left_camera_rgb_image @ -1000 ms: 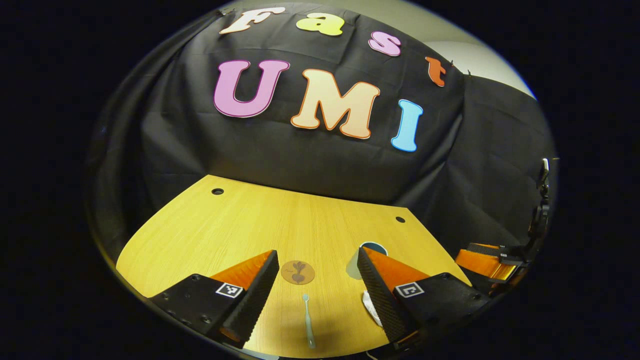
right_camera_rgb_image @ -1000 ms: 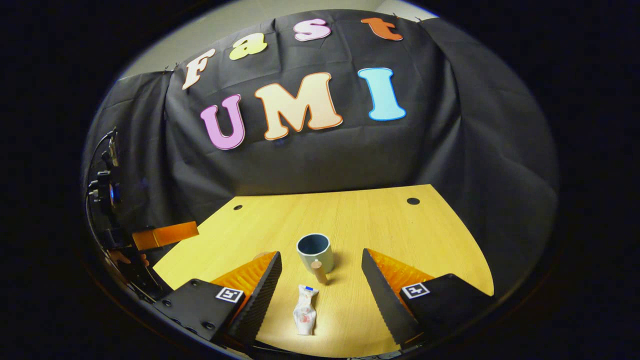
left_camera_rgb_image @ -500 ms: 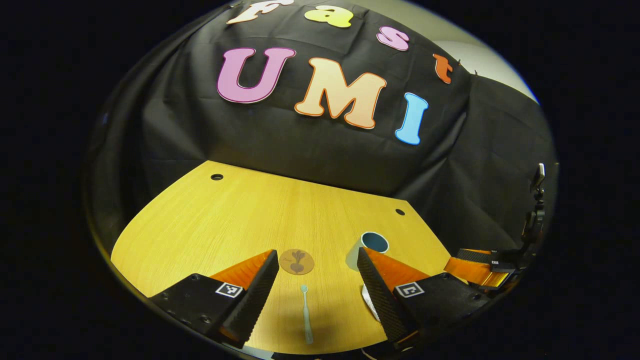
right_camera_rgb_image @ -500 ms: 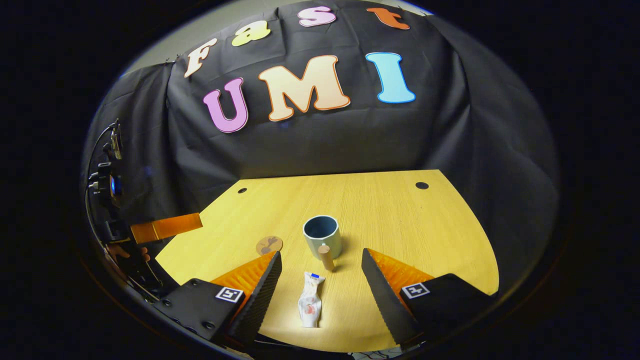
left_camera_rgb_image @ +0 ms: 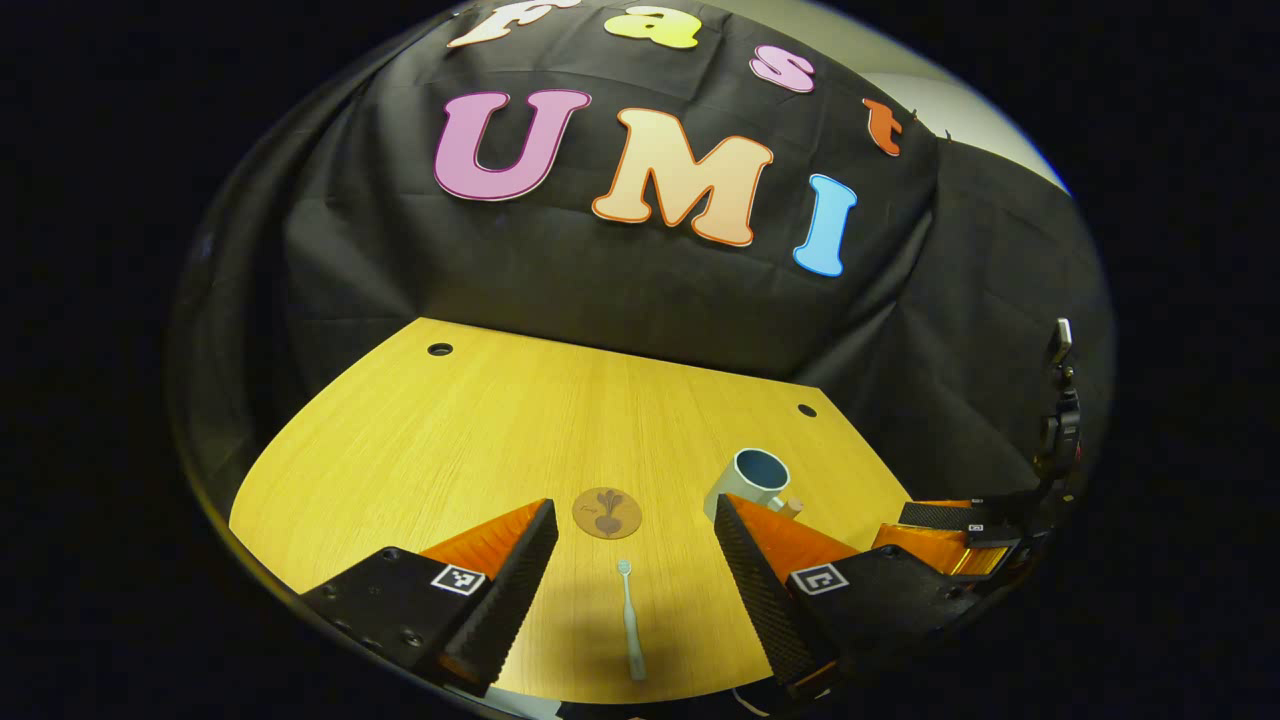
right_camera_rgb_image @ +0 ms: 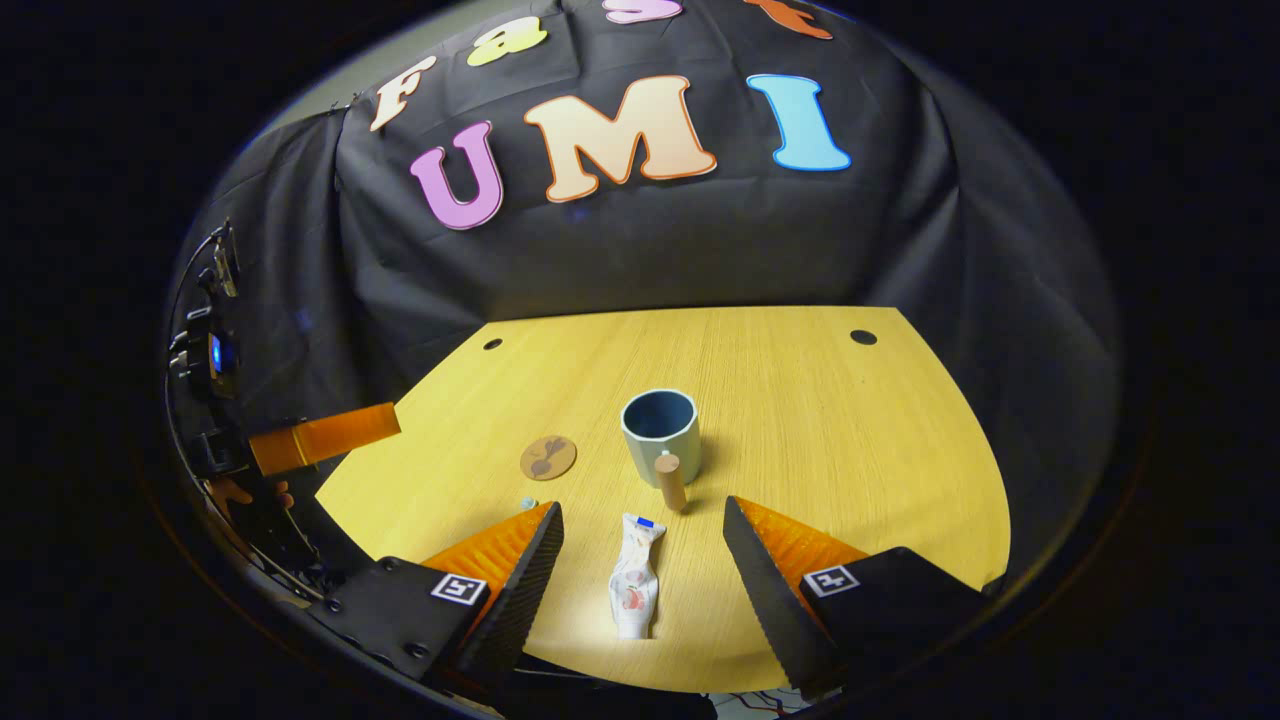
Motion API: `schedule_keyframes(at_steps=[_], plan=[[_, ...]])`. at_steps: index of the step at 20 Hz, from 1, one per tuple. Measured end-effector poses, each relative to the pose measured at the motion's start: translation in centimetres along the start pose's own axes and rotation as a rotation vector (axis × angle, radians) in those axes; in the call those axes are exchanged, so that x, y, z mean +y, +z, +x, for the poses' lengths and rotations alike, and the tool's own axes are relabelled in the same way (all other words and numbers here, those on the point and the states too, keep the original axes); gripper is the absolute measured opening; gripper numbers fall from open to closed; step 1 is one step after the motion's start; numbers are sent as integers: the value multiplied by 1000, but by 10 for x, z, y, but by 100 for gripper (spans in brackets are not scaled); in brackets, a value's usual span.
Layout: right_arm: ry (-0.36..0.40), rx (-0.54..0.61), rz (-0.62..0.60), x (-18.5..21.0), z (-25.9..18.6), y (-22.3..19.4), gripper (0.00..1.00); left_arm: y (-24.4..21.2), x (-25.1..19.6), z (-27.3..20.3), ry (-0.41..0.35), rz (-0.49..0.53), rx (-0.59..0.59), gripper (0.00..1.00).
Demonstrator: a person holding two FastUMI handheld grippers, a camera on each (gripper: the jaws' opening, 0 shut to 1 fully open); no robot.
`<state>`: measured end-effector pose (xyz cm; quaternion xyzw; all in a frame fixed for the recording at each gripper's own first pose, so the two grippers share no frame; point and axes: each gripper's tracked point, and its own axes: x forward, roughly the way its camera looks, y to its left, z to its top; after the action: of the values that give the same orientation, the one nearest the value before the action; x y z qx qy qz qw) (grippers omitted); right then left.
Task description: Put the toothbrush and toothpaste on the desktop into the cup, then pick up the cup and place it on the coaster on the desktop.
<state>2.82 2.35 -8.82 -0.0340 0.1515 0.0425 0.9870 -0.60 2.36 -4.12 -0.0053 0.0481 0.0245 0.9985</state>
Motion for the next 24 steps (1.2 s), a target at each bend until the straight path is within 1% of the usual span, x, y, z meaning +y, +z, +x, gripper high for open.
schedule_keyframes(at_steps=[2,3,4,7,8,9,10,11,13,14,15,16,17,18,20,21,22,23,24], plan=[[12,36,-7,3,12,-11,99,-2,5,-5,11,1,-2,94],[14,63,-8,2,19,-17,95,-4,7,-7,17,0,2,94],[14,94,-5,0,25,-26,99,-5,11,-7,24,-1,5,94],[21,165,5,-1,42,-46,99,-3,20,-12,43,-9,-4,94],[22,184,6,0,47,-50,95,-5,23,-13,51,-11,-1,94],[22,200,4,0,53,-55,99,-5,25,-14,58,-12,-1,94],[24,216,0,1,58,-58,95,-5,28,-15,65,-12,-2,94],[25,235,-4,2,64,-62,99,-5,30,-16,71,-12,-4,94],[26,275,-20,4,75,-71,99,-5,35,-18,80,-10,-4,94],[20,294,-34,4,81,-75,95,-7,37,-19,84,-9,-5,94],[19,314,-48,4,86,-80,99,-9,39,-19,86,-7,0,94],[17,330,-58,5,90,-85,95,-10,40,-18,86,-5,3,94],[16,343,-62,6,95,-87,95,-11,41,-18,85,-4,6,94],[16,356,-59,8,101,-92,99,-13,42,-18,79,-4,8,94],[7,394,-45,9,110,-101,99,-15,42,-16,70,2,17,94],[1,415,-42,8,113,-105,98,-17,44,-15,67,8,21,94],[-2,432,-40,7,116,-108,92,-18,45,-14,63,11,26,94],[-4,445,-38,7,118,-110,97,-20,46,-12,54,10,34,94],[-4,454,-34,8,121,-111,87,-21,46,-10,43,10,41,94]])
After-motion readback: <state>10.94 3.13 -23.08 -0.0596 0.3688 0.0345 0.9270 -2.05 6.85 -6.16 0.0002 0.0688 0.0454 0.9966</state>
